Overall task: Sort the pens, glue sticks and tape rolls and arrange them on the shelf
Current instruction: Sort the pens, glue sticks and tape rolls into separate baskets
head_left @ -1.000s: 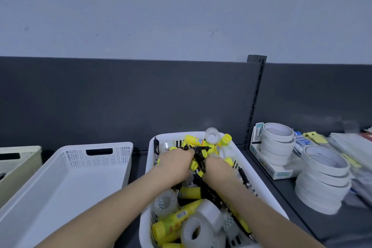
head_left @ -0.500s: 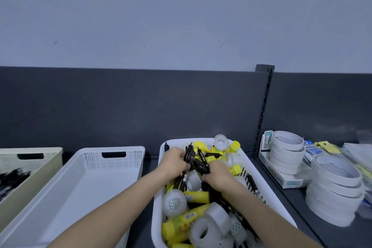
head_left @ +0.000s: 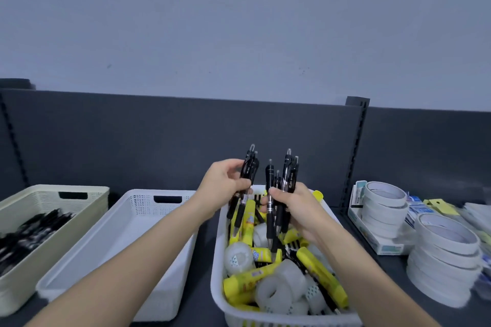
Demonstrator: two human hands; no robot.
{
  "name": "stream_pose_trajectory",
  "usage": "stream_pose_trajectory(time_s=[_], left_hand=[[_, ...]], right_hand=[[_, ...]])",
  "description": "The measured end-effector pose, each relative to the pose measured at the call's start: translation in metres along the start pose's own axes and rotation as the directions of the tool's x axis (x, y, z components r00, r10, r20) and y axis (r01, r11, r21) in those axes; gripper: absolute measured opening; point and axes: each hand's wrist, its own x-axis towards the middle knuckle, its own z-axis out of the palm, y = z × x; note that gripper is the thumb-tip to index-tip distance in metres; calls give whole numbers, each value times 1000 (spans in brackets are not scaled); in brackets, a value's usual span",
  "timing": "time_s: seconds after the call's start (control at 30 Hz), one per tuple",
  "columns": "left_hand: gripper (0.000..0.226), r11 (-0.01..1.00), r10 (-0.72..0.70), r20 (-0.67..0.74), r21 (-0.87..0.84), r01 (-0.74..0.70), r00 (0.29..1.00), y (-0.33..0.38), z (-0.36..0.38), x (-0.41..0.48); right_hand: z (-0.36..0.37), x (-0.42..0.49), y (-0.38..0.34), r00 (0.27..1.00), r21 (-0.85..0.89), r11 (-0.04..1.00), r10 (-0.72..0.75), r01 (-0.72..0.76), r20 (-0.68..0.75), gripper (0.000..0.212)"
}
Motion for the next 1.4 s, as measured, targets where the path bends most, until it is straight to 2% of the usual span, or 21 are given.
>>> stream_pose_trajectory(time_s=[0.23, 0.5, 0.7, 0.83, 0.87, 0.93, 1.03, 1.13, 1.17, 1.23, 1.33, 1.4], left_hand=[[30, 995, -77, -176, 49, 87, 981, 7, -91, -51], [27, 985, -107, -448, 76, 157, 888, -11, -227, -102], [29, 961, -173, -513, 100, 259, 841, -48, -337, -121], [22, 914, -234, -475, 189, 358, 848, -79, -388, -112], [20, 887, -251, -452, 247, 390, 856, -87, -395, -108], [16, 795, -293, -398, 403, 453, 869, -104, -401, -99], [23, 680, -334, -347, 555, 479, 876, -124, -399, -90], [36, 647, -374, -317, 584, 489, 872, -137, -398, -84], [37, 630, -382, -298, 609, 482, 875, -139, -398, -84], [38, 602, -380, -266, 656, 455, 886, -139, -400, -83], [41, 593, -335, -197, 716, 368, 921, -136, -401, -85], [45, 603, -285, -153, 739, 301, 946, -132, -398, -84]], right_hand=[[54, 4, -12, 991, 129, 991, 28, -45, 128, 11], [183, 14, -25, 939, 128, 987, 48, -97, 340, 10], [317, 42, -28, 916, 176, 970, 88, -169, 390, 11], [400, 66, -5, 897, 142, 941, 236, -307, 375, 3], [414, 71, 5, 895, 110, 936, 279, -334, 348, 4], [431, 79, 27, 896, -12, 935, 343, -355, 283, 18], [437, 80, 47, 904, -268, 906, 384, -329, 188, 10], [434, 82, 50, 945, -447, 868, 301, -215, 130, 6], [433, 82, 48, 958, -509, 846, 258, -158, 130, 10], [430, 80, 42, 973, -623, 780, 187, -63, 137, 22], [422, 72, 36, 975, -738, 671, 111, 71, 195, 19], [414, 64, 33, 978, -800, 581, 32, 150, 206, 32]])
